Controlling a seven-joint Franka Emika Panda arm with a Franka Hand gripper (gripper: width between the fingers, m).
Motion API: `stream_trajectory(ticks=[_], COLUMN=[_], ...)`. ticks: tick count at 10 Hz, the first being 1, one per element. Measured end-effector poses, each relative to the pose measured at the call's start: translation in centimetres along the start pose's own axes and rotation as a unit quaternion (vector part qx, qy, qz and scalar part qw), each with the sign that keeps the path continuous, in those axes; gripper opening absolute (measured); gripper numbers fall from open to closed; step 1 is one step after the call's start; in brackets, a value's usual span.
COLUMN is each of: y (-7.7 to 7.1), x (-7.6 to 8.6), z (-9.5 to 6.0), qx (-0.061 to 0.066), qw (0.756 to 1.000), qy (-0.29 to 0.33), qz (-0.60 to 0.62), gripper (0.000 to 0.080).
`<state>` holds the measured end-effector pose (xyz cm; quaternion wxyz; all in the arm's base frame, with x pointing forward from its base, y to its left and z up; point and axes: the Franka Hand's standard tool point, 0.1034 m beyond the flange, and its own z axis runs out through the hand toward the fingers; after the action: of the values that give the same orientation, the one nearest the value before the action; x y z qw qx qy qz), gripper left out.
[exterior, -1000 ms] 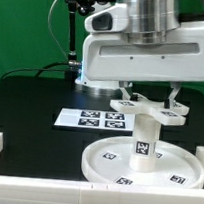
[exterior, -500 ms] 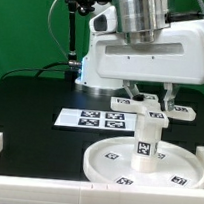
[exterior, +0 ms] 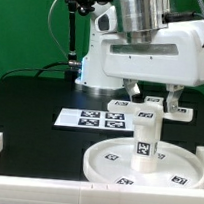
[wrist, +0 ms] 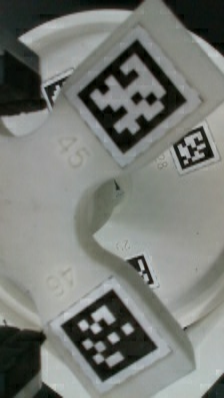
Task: Assemble round table
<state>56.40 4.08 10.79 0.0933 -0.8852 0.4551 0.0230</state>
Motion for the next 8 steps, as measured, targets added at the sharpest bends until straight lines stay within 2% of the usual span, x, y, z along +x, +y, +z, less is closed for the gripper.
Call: stream_trajectory(ticks=[1,3,6,8], y=[-0.1,-0.3,-0.3,-0.3], x=[-0.3,-0.6,-0.7,-0.8], z=[-0.7,-3.0,-3.0,-2.9], qx=[-0.001,0.003,0.003,0.002], qw=[1.000,1.000,1.000,0.996], qy=[-0.005,-0.012,-0.013,-0.013], qz=[-0.005,-0.011,-0.028,-0.083], gripper=[0.0638,0.0647,0.0648,0.0648])
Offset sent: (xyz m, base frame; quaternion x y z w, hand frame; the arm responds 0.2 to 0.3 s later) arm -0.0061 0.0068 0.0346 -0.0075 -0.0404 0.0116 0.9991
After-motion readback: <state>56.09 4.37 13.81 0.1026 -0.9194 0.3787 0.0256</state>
